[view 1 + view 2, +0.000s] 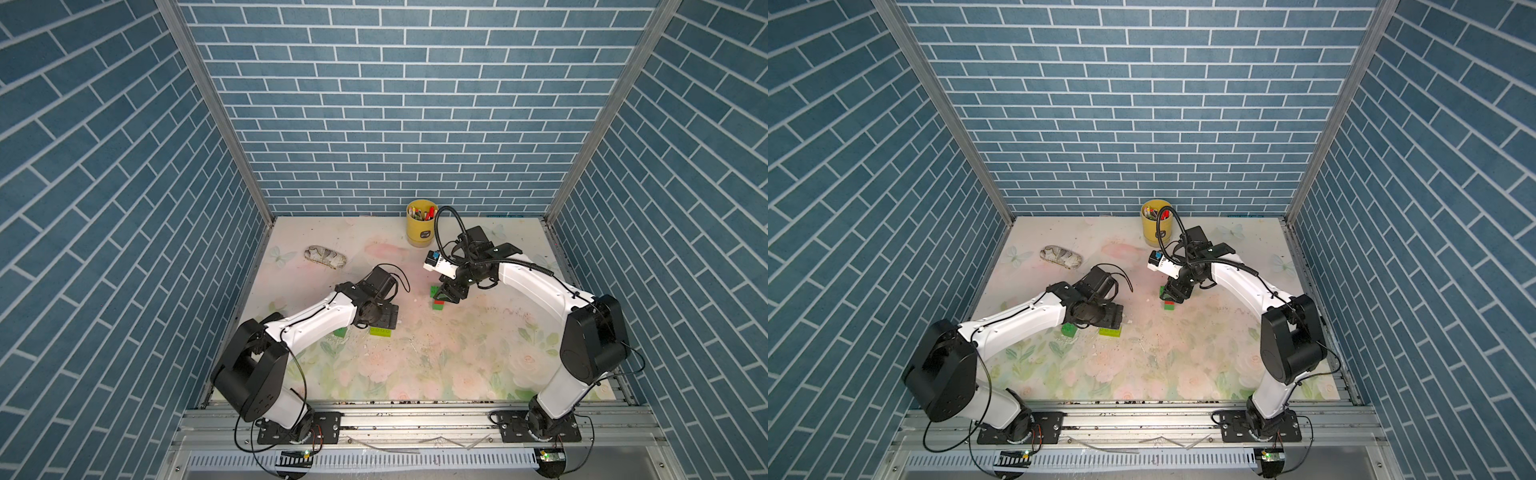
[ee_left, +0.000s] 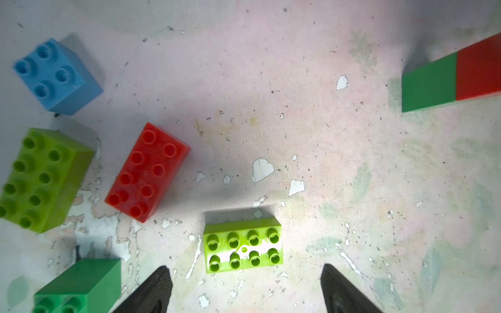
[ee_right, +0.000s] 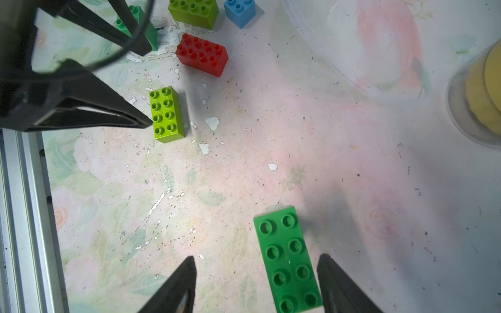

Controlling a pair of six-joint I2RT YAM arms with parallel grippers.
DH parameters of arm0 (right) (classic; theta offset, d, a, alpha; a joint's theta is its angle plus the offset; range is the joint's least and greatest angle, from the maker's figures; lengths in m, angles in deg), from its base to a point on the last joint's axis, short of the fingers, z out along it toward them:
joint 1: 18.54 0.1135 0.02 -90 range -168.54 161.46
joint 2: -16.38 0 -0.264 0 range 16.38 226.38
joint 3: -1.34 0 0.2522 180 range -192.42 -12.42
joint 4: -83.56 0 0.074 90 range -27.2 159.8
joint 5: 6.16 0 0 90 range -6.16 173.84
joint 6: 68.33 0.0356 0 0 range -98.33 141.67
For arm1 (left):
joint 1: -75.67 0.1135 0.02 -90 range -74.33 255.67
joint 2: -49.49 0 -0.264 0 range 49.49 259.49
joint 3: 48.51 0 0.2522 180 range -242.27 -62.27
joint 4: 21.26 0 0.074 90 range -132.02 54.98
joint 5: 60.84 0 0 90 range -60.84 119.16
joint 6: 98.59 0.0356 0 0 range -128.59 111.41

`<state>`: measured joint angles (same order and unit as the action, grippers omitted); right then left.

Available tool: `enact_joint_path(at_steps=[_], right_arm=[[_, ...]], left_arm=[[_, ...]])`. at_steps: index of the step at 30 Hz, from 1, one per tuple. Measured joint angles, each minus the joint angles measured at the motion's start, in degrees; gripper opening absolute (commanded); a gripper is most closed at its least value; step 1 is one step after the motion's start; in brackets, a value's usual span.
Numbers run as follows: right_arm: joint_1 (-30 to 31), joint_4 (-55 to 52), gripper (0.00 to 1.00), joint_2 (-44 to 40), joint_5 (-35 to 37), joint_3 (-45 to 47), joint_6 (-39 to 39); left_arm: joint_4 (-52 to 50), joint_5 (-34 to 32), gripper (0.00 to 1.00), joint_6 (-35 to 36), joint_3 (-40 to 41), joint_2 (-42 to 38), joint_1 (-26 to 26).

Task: Assemble a spoon with lego
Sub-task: Move the lego brick at the center of the board.

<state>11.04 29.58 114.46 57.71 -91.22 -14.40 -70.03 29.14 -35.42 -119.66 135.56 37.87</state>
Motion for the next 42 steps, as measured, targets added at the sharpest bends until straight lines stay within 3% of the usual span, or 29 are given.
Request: enact_joint_path(at_steps=[18,42], right_arm=[[0.24,0.0,0.55,4.55,3.61,-1.49,-4.59],[2.14,-0.35,0.27,6.23,6.43,-2.97,-6.62]], left_arm=[[-3.89,-0.31,0.87,1.01,0.24,-4.57,3.5],[-4.59,-0.31,0.87,1.42,1.11,-5.29,5.2]])
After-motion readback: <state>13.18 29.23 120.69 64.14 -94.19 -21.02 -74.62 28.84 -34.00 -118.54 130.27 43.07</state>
